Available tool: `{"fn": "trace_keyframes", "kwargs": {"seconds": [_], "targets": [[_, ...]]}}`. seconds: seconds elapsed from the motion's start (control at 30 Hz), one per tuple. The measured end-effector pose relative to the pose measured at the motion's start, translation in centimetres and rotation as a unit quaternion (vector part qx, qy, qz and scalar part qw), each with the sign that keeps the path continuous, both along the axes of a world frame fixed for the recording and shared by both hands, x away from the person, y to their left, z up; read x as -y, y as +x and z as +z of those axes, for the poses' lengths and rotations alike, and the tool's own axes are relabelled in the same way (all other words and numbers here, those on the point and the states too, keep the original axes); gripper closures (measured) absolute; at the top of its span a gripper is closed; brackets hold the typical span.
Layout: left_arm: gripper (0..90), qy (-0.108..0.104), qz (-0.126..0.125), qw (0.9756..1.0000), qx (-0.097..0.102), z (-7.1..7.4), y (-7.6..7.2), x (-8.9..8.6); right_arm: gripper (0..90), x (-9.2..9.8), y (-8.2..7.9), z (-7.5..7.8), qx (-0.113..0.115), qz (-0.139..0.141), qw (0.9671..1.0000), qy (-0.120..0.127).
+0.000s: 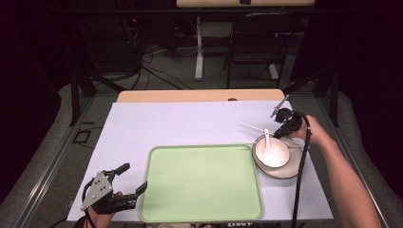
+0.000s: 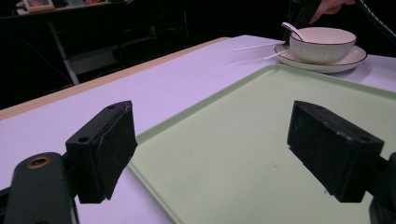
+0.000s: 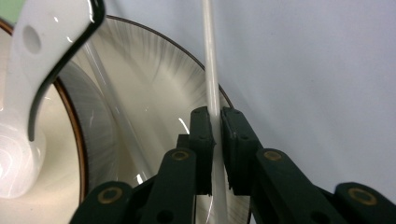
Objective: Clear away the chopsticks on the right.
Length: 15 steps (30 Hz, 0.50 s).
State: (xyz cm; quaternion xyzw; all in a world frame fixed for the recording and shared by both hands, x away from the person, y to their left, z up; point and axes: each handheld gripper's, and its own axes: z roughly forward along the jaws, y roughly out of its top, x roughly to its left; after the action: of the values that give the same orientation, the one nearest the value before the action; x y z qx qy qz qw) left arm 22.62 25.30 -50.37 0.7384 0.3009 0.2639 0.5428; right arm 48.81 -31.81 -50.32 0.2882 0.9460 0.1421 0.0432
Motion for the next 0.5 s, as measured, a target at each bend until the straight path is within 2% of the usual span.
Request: {"fn": "trace_keyframes", "kwargs": {"seconds": [0.13, 0.2, 0.23, 0.3, 0.37, 0.4, 0.43, 0.5], "targets": [[15.4, 0.001, -0.001, 1.0, 0.0, 0.0, 0.0, 0.0, 84.2, -0.1, 0.0, 0.2, 0.001, 0.005, 0.9998, -0.019], [15.4, 0.0, -0.001, 1.0, 0.0, 0.0, 0.0, 0.0, 84.2, 0.0, -0.1, 0.2, 0.004, 0.002, 1.0, -0.007], [15.4, 0.0, 0.0, 1.0, 0.0, 0.0, 0.0, 0.0, 84.2, 0.1, -0.2, 0.3, 0.013, 0.0, 0.9999, -0.002], [15.4, 0.0, -0.001, 1.0, 0.0, 0.0, 0.0, 0.0, 84.2, 0.1, -0.3, 0.6, 0.012, -0.001, 0.9999, -0.01], [15.4, 0.001, -0.001, 1.0, 0.0, 0.0, 0.0, 0.0, 84.2, 0.1, -0.4, 0.9, 0.023, -0.006, 0.9997, 0.001], [15.4, 0.001, -0.001, 1.0, 0.0, 0.0, 0.0, 0.0, 84.2, 0.2, -0.5, 1.8, 0.021, -0.002, 0.9996, -0.018], [15.4, 0.001, -0.001, 1.0, 0.0, 0.0, 0.0, 0.0, 84.2, 0.2, -0.6, 1.8, 0.035, -0.005, 0.9994, 0.001], [15.4, 0.0, -0.001, 1.0, 0.0, 0.0, 0.0, 0.0, 84.2, 0.2, -0.7, 2.2, 0.033, -0.007, 0.9994, -0.006]]}}
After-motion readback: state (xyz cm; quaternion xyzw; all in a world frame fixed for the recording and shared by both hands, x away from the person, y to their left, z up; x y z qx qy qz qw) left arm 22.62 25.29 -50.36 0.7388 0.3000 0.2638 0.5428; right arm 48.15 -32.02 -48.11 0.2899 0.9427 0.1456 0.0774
